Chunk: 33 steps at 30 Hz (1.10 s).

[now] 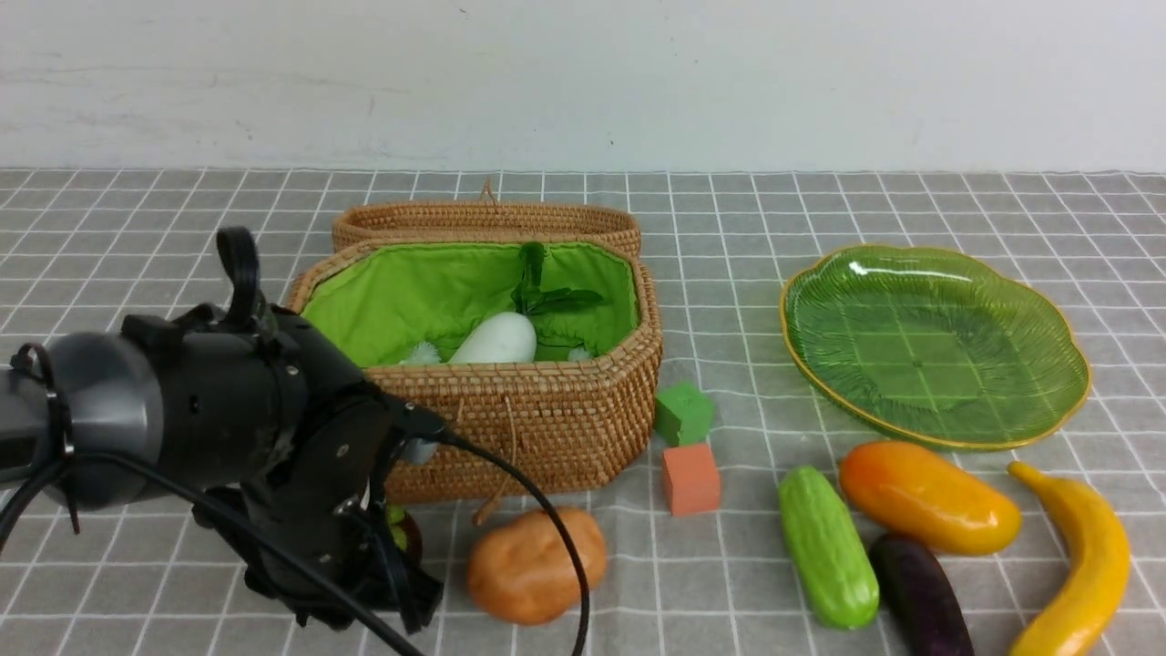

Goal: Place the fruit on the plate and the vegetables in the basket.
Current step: Grab a mangosteen with your left arm and put it on the plate on the right

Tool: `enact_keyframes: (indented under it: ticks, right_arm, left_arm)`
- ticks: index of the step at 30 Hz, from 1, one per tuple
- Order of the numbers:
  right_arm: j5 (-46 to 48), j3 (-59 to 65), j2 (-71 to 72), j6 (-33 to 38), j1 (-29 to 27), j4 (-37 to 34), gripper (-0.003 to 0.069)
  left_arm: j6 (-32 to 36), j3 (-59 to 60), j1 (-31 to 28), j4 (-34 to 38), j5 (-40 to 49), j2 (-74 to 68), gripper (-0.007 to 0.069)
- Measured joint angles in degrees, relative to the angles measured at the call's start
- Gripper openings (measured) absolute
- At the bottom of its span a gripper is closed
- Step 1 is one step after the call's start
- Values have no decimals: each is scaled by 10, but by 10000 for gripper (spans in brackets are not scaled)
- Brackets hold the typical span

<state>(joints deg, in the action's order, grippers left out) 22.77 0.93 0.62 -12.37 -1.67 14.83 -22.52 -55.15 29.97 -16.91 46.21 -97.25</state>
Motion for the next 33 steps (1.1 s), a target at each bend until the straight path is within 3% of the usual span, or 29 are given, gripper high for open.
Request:
enact_keyframes:
  ticks: [3,8,12,14,18,23,29,33]
  right_arm:
    - [0,0,0,0,0,0,240]
    - [0,0,0,0,0,0,240]
    - [0,0,0,0,0,0,240]
    - [0,0,0,0,0,0,240]
    - [0,0,0,0,0,0,240]
    - [0,0,0,0,0,0,240]
    - [0,0,0,0,0,0,240]
    - [0,0,0,0,0,0,240]
  left_arm:
    - [0,0,0,0,11,2,224]
    - [0,0,0,3,17,18,384]
    - [0,0,0,11,13,61,600]
    - [0,0,0,11,0,82,653]
    - [-27,0,0,7,-56,94,668]
    - [-109,0,0,-17,-132,66,643]
    - [-194,0,0,-75,-125,-3,580]
    - [-207,-2,1,-86,-115,-9,555]
